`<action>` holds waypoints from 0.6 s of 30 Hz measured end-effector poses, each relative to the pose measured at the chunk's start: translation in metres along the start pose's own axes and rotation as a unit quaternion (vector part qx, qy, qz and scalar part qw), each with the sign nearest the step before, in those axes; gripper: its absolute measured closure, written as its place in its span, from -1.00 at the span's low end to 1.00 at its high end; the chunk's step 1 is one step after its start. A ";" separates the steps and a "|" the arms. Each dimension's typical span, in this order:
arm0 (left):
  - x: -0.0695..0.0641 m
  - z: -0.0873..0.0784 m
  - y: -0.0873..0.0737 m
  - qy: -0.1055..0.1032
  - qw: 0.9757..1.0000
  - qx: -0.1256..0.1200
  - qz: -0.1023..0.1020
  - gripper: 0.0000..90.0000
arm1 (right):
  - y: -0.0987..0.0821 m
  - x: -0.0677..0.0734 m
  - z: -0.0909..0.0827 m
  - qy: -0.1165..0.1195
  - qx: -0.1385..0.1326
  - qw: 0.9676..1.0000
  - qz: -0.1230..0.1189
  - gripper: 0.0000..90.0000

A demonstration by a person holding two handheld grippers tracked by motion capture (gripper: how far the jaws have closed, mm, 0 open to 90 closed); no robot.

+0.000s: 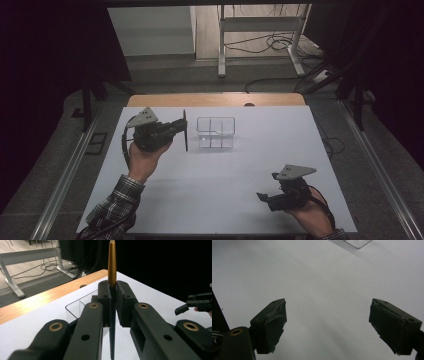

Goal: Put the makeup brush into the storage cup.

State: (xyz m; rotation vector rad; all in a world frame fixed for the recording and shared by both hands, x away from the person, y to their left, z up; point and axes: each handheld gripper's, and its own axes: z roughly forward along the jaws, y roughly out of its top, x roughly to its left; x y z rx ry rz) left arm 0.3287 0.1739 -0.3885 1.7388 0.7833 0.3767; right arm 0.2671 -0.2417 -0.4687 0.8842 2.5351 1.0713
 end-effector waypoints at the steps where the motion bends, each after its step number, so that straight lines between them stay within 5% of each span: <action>1: 0.000 0.001 0.002 0.001 1.000 -0.002 0.002 0.85 | -0.001 -0.001 -0.001 -0.001 0.000 1.000 0.002 -0.68; 18: 0.002 0.012 0.017 0.003 1.000 -0.010 0.017 0.85 | -0.009 -0.003 -0.006 -0.009 0.004 1.000 0.012 -0.75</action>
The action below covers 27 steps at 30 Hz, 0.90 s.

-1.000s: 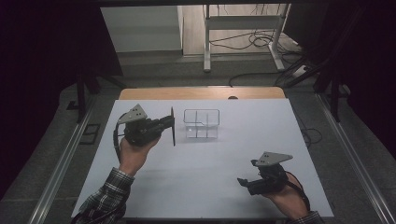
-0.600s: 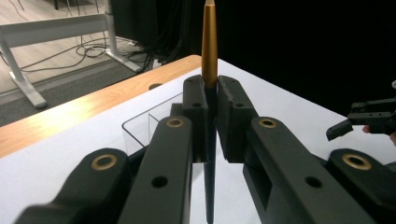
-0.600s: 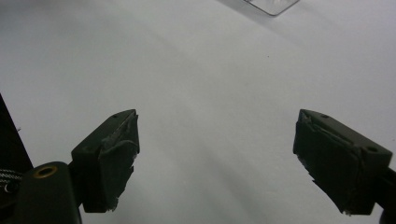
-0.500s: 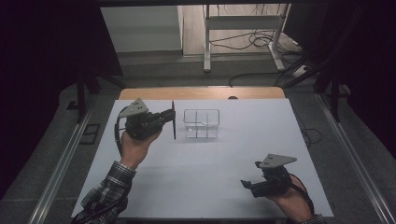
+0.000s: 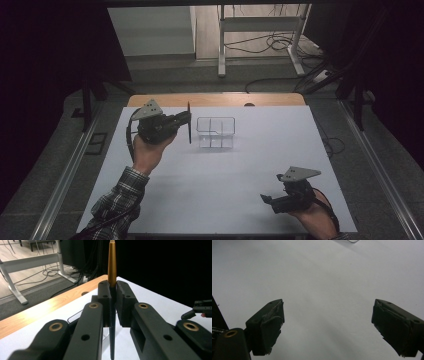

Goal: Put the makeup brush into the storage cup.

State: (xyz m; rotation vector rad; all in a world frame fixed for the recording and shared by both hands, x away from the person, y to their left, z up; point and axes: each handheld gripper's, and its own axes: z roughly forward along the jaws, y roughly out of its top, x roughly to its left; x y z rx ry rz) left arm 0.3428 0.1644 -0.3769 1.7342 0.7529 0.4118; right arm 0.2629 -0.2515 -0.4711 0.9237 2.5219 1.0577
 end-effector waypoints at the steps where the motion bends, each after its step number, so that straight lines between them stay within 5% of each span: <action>1: 0.000 0.001 0.001 0.000 1.000 0.000 0.001 0.85 | 0.000 0.000 0.000 -0.001 0.001 1.000 -0.001 -0.75; 27: 0.010 0.025 0.017 0.013 1.000 0.001 0.010 0.85 | -0.004 -0.001 0.001 -0.010 0.009 1.000 -0.005 -0.78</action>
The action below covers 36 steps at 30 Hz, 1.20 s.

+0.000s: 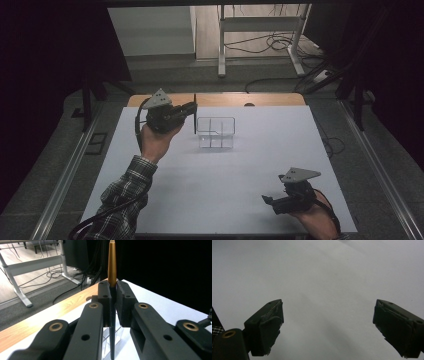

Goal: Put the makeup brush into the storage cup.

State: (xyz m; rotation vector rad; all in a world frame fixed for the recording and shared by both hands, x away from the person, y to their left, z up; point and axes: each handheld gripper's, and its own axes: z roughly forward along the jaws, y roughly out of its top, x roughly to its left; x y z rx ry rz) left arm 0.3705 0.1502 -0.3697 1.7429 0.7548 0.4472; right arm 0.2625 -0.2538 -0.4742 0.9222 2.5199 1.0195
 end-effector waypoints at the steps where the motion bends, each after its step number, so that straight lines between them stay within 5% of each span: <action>1: 0.001 0.001 0.001 0.000 1.000 -0.001 -0.001 0.85 | 0.000 0.000 0.000 0.000 0.000 1.000 0.000 -0.78; 36: 0.014 0.033 0.008 0.017 1.000 -0.003 0.001 0.85 | 0.000 0.001 0.002 0.000 0.007 1.000 -0.006 -0.78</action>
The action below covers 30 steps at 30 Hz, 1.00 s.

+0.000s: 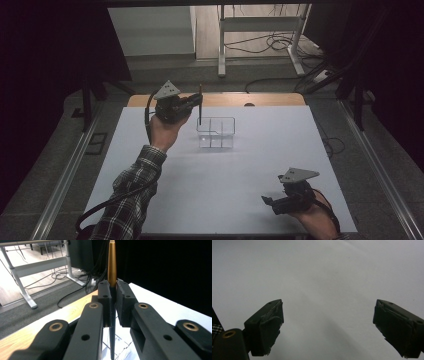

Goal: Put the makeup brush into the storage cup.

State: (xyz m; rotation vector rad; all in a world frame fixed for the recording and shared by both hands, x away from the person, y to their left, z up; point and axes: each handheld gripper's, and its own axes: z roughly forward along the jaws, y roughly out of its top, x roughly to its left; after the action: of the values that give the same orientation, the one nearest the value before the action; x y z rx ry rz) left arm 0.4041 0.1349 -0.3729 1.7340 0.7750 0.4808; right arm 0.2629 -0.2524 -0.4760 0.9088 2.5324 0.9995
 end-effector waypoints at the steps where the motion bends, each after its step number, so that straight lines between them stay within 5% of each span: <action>1: 0.000 0.000 0.000 0.000 1.000 0.000 0.000 0.85 | 0.000 0.000 0.000 0.000 0.000 1.000 0.000 -0.78; 30: 0.016 0.026 -0.015 0.017 1.000 0.001 -0.010 0.85 | 0.000 0.000 0.000 0.002 0.001 1.000 -0.004 -0.78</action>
State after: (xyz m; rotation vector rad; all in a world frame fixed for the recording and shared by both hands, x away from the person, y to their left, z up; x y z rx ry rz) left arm 0.4285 0.1307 -0.3961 1.7210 0.8167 0.4964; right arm 0.2628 -0.2519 -0.4763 0.8966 2.5389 0.9975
